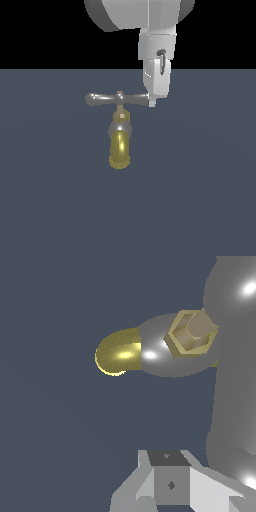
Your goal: Turn on the faucet by rotating a designated handle.
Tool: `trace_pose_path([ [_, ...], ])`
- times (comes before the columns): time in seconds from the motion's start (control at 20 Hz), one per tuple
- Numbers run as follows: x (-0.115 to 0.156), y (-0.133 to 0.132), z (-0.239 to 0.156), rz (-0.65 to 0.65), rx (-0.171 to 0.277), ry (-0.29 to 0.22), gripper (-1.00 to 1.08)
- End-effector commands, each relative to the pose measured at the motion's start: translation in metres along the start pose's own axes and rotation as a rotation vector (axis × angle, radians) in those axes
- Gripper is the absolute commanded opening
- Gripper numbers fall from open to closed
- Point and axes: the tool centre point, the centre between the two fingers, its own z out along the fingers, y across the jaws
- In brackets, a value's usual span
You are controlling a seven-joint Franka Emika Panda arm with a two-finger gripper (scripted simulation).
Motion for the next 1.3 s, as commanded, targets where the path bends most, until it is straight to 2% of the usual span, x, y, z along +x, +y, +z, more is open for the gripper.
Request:
trace_pose_path([
  [0.0, -0.001, 0.007, 0.0, 0.0, 0.0, 0.0, -1.0],
  [1.1, -0.009, 0.07, 0.0, 0.0, 0.0, 0.0, -1.0],
  [1.25, -0.012, 0.068, 0.001, 0.009, 0.007, 0.0, -1.0],
])
